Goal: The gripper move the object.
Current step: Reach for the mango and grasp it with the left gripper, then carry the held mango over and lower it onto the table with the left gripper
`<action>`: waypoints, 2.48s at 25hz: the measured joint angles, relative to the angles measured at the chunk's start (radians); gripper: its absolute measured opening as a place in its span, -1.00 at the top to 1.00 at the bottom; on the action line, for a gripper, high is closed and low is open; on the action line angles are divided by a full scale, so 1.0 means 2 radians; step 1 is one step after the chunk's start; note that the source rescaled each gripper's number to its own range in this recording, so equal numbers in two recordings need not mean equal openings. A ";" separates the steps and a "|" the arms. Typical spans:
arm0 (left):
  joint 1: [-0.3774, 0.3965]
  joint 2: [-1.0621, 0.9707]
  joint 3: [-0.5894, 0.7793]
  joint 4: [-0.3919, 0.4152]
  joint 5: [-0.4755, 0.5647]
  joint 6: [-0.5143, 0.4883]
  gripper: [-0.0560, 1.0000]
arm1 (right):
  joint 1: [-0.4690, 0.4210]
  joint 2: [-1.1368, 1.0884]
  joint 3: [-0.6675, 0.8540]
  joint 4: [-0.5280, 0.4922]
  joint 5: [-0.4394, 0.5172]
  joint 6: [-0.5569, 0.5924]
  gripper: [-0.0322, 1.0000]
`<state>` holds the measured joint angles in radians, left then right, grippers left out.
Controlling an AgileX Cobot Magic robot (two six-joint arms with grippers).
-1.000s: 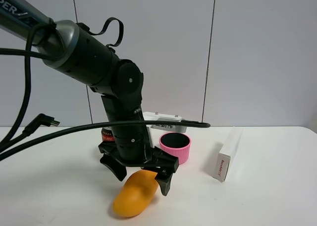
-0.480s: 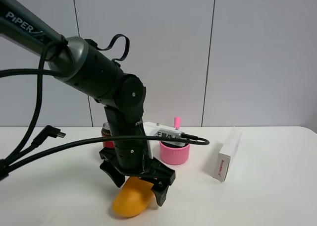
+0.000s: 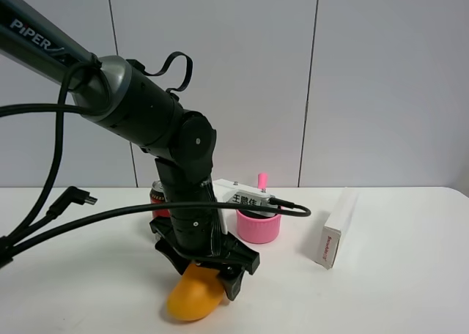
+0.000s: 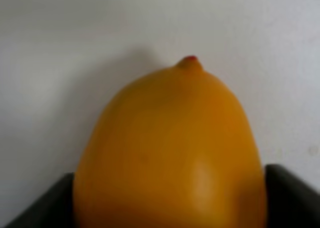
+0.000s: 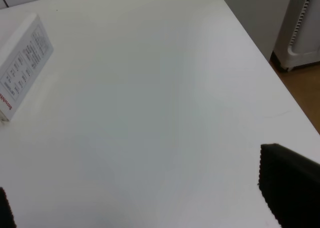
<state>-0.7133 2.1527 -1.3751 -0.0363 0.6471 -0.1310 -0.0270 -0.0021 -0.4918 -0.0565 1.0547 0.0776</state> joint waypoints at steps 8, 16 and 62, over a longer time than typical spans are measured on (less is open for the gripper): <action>0.000 0.000 -0.010 0.002 0.010 0.013 0.88 | 0.000 0.000 0.000 0.000 0.000 0.000 -1.00; -0.001 -0.030 -0.161 0.018 0.174 0.026 0.88 | 0.000 0.000 0.000 0.000 0.000 0.000 -1.00; 0.201 0.170 -0.468 -0.049 0.079 0.651 0.88 | 0.000 0.000 0.000 0.000 0.000 0.000 -1.00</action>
<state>-0.3113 2.4926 -2.3118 -0.1348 0.8058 1.1708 -0.0270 -0.0021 -0.4918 -0.0565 1.0547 0.0776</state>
